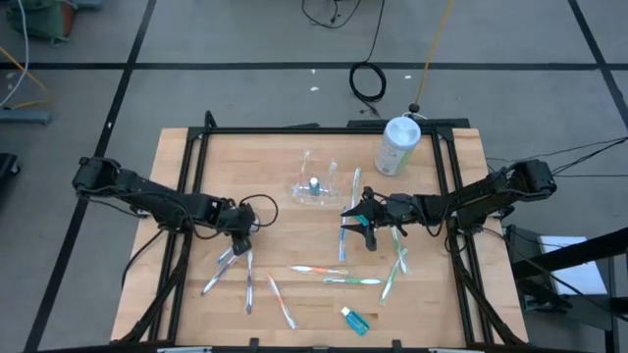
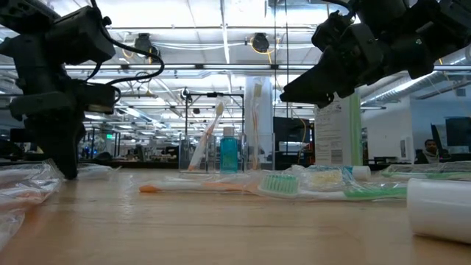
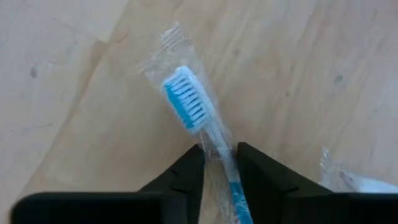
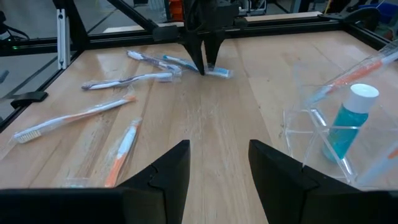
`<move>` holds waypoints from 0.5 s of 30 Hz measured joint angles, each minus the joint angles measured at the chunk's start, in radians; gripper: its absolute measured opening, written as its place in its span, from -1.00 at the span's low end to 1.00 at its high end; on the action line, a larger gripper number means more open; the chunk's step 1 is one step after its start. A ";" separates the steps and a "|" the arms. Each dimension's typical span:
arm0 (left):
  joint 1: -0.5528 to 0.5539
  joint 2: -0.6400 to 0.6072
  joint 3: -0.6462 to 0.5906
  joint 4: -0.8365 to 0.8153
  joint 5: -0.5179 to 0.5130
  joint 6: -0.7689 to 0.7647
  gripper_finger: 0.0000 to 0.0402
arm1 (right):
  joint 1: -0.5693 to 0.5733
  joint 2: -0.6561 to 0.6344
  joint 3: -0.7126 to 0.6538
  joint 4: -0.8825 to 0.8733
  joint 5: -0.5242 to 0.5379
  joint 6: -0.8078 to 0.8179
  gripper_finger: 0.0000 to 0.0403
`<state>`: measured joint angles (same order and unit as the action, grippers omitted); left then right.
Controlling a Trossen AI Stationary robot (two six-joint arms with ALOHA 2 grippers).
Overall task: Pick & Place toothbrushing station
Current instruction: Put the left blue toothbrush into the transparent organizer
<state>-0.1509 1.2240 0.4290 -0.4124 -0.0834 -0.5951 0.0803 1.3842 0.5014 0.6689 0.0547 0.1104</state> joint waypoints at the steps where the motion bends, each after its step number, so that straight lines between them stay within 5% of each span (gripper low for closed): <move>1: 0.000 0.000 0.000 -0.001 -0.004 -0.008 -0.58 | 0.000 0.000 0.000 0.000 0.000 0.000 -0.23; 9: -0.001 0.000 0.000 0.016 -0.061 -0.011 -0.94 | 0.000 0.000 0.000 0.000 0.000 0.000 -0.23; 15: 0.001 0.004 -0.002 0.072 -0.095 -0.009 -0.90 | 0.000 0.000 0.000 0.000 0.000 0.000 -0.23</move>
<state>-0.1496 1.2278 0.4271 -0.3408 -0.1788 -0.6040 0.0803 1.3842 0.5014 0.6689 0.0549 0.1108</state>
